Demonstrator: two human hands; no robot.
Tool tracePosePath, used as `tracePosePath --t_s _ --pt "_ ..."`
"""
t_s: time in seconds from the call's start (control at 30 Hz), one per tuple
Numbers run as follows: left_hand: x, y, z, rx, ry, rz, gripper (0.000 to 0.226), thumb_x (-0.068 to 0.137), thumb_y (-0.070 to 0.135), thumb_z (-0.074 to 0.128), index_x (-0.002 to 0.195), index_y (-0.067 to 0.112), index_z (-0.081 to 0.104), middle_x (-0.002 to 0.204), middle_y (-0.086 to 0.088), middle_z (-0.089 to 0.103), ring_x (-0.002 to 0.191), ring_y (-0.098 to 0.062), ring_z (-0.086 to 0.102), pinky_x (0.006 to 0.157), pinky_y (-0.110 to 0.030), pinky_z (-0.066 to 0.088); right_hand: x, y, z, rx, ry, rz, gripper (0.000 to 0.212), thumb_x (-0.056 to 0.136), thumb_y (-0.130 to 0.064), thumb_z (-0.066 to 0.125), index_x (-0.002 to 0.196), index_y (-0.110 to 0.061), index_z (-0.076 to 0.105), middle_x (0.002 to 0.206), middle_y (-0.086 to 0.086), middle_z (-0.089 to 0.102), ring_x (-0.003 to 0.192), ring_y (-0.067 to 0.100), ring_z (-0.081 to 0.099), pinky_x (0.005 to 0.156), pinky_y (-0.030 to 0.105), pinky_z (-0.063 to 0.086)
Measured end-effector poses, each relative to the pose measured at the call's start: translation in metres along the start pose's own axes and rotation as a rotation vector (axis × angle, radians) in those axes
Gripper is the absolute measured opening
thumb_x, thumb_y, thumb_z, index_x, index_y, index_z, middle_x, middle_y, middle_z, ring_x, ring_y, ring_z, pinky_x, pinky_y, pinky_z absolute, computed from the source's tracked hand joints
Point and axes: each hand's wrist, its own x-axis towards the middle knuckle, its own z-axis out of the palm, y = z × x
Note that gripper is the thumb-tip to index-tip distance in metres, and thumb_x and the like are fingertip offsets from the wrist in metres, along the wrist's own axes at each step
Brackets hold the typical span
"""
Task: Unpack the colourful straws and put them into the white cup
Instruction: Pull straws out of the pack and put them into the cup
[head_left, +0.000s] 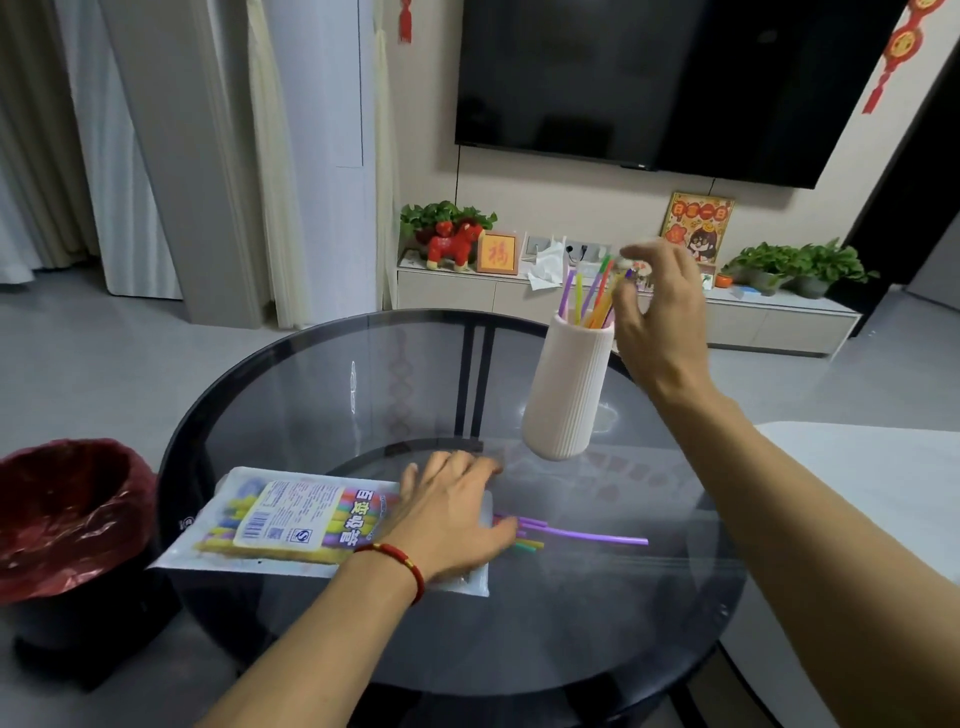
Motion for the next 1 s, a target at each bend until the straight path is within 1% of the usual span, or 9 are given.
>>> tracePosePath --t_s 0.07,0.13,0.27,0.37,0.57,0.67,0.77,0.87,1.0 --pt "-0.008 -0.006 -0.003 0.105 -0.135 0.024 0.103 0.065 0.088 0.041 0.150 0.033 0.024 0.154 0.002 0.031 0.144 -0.021 0.021 0.115 -0.061 0.016 -0.034 0.006 -0.009 0.013 -0.007 -0.010 0.025 0.095 -0.019 0.051 0.106 -0.007 0.071 0.109 0.010 0.069 0.096 0.020 0.061 0.083 0.024 0.046" --pt "-0.017 -0.014 -0.004 0.189 -0.242 0.025 0.124 0.055 0.095 0.043 0.155 0.033 0.005 0.164 -0.001 0.011 0.150 -0.021 0.003 0.116 -0.068 0.001 -0.074 0.019 -0.013 -0.002 -0.204 0.067 0.021 0.095 -0.018 0.056 0.095 -0.009 0.075 0.095 0.006 0.074 0.084 0.019 0.067 0.076 0.032 0.058" --pt "-0.028 -0.025 -0.009 0.266 -0.357 0.006 0.136 0.054 0.091 0.056 0.153 0.032 -0.017 0.166 -0.004 -0.010 0.151 -0.023 -0.015 0.111 -0.071 -0.011 -0.140 0.047 -0.014 -0.201 -0.877 0.300 0.024 0.099 -0.033 0.064 0.119 -0.023 0.074 0.126 0.003 0.068 0.116 0.022 0.064 0.104 0.048 0.052" --pt "-0.025 -0.028 -0.012 0.250 -0.350 0.011 0.133 0.058 0.085 0.061 0.154 0.032 -0.015 0.166 0.000 -0.006 0.152 -0.022 -0.011 0.112 -0.071 -0.010 -0.159 0.059 -0.016 -0.346 -1.086 0.299 0.033 0.094 -0.047 0.069 0.124 -0.037 0.060 0.134 -0.004 0.047 0.130 0.021 0.045 0.114 0.051 0.039" --pt "-0.016 -0.025 -0.007 0.210 -0.296 0.039 0.125 0.057 0.078 0.065 0.154 0.032 0.001 0.153 0.006 0.025 0.144 -0.020 0.021 0.111 -0.075 -0.004 -0.172 0.063 -0.007 -0.234 -1.026 0.185 0.013 0.100 -0.030 0.066 0.109 -0.022 0.070 0.114 -0.001 0.057 0.112 0.021 0.053 0.099 0.037 0.047" --pt "-0.015 -0.023 -0.007 0.197 -0.263 0.057 0.122 0.054 0.077 0.066 0.152 0.037 0.005 0.141 0.006 0.030 0.135 -0.020 0.032 0.112 -0.074 0.002 -0.178 0.056 -0.001 -0.061 -0.879 0.168 0.010 0.101 -0.023 0.065 0.105 -0.015 0.068 0.103 -0.001 0.062 0.093 0.018 0.057 0.084 0.032 0.048" --pt "-0.018 -0.021 -0.007 0.181 -0.242 0.078 0.119 0.054 0.076 0.066 0.150 0.038 0.007 0.137 0.007 0.030 0.130 -0.019 0.038 0.112 -0.072 0.007 -0.180 0.044 0.005 0.107 -0.741 0.278 0.017 0.105 -0.021 0.060 0.120 -0.014 0.063 0.107 0.003 0.066 0.091 0.020 0.064 0.084 0.035 0.054" --pt "-0.021 -0.015 -0.010 0.168 -0.206 0.094 0.116 0.055 0.076 0.066 0.149 0.039 0.008 0.134 0.008 0.030 0.128 -0.018 0.039 0.114 -0.070 0.009 -0.180 0.032 0.013 0.202 -0.776 0.354 0.028 0.110 -0.030 0.048 0.127 -0.014 0.063 0.111 0.005 0.071 0.090 0.019 0.069 0.085 0.037 0.058" --pt "-0.024 -0.010 -0.012 0.151 -0.148 0.094 0.113 0.055 0.076 0.065 0.148 0.042 0.010 0.131 0.008 0.030 0.126 -0.018 0.039 0.114 -0.068 0.011 -0.185 0.015 0.024 0.478 -0.819 0.501 0.019 0.105 -0.034 0.059 0.113 -0.017 0.064 0.098 0.007 0.074 0.067 0.017 0.069 0.051 0.023 0.052"
